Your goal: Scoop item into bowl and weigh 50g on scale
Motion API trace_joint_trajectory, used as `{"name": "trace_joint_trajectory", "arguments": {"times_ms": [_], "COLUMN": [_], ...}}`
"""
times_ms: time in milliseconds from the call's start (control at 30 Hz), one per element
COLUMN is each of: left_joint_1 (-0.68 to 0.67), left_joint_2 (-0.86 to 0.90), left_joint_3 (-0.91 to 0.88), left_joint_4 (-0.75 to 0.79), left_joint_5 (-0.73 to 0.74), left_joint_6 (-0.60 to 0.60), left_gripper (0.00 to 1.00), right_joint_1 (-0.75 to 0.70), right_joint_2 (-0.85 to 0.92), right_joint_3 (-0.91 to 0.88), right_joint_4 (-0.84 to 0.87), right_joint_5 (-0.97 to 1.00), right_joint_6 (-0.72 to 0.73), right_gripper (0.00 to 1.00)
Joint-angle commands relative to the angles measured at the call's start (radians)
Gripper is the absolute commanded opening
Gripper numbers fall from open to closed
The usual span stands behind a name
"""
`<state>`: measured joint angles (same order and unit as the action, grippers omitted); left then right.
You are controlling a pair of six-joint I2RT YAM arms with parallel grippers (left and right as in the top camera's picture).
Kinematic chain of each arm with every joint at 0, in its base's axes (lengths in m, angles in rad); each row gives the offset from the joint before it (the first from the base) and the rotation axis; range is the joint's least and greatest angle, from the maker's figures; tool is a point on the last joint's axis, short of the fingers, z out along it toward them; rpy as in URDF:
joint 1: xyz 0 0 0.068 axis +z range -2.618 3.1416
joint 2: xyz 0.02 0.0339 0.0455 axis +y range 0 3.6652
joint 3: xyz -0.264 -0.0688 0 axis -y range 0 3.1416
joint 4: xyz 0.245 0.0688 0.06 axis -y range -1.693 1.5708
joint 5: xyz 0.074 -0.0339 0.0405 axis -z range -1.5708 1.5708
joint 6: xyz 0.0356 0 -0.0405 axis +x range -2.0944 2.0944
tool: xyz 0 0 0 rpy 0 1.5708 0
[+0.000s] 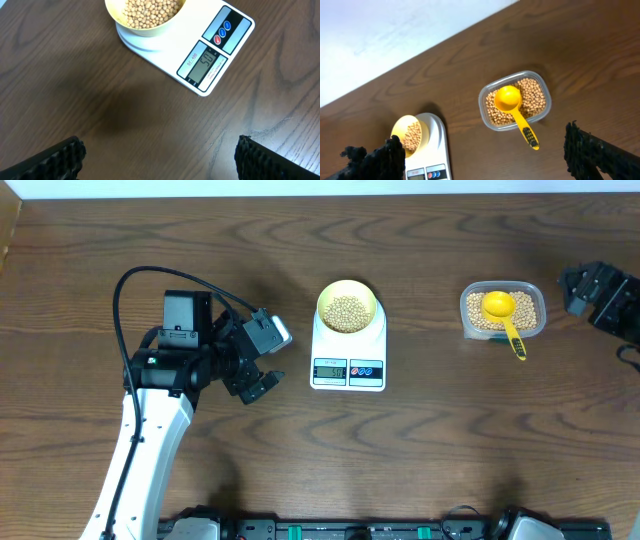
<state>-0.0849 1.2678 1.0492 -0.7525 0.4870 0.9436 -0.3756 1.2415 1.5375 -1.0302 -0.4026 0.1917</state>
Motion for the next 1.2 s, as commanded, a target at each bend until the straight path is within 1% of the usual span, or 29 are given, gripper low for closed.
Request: {"name": "trace_joint_trajectory", "arguments": {"times_ms": [0,267,333,600,933,1033,1067,1167], "left_joint_1": [0.004,0.004,0.004,0.004,0.004,0.004,0.004,0.004], "left_joint_2": [0.006,0.006,0.006,0.006,0.006,0.006,0.006,0.006], "left_joint_3": [-0.009,-0.009,-0.009,-0.009,-0.009,-0.009,-0.009,-0.009], "left_joint_4": [-0.002,-0.002,-0.002,-0.002,-0.002,-0.002,-0.002,-0.002], "left_joint_5": [-0.006,-0.006,-0.006,-0.006,-0.006,-0.006,-0.006,-0.006], "left_joint_6": [0.01,0.01,0.01,0.01,0.01,0.01,0.01,0.01], "left_gripper": [0.98,0.98,0.98,0.97,0.98,0.98,0.98,0.98], "right_joint_1": [-0.003,-0.002,-0.002,-0.003,-0.003,-0.002,-0.002,0.015], "right_joint_2": [-0.061,-0.146,-0.149,-0.148,-0.148,-0.148,-0.15,-0.172], "right_joint_3": [0.003,0.002,0.002,0.002,-0.002,-0.005,-0.01,-0.047], "right_joint_4": [0.001,-0.001,-0.001,-0.096,-0.137,-0.179,-0.178,-0.126], "right_joint_5": [0.008,-0.008,-0.036,-0.015,0.008,0.018,0.049,0.156], "right_joint_6": [0.019,0.052,0.091,0.092,0.092,0.042,0.018,-0.05], "right_gripper": [0.99,0.99,0.99,0.99,0.99,0.99,0.99,0.99]}}
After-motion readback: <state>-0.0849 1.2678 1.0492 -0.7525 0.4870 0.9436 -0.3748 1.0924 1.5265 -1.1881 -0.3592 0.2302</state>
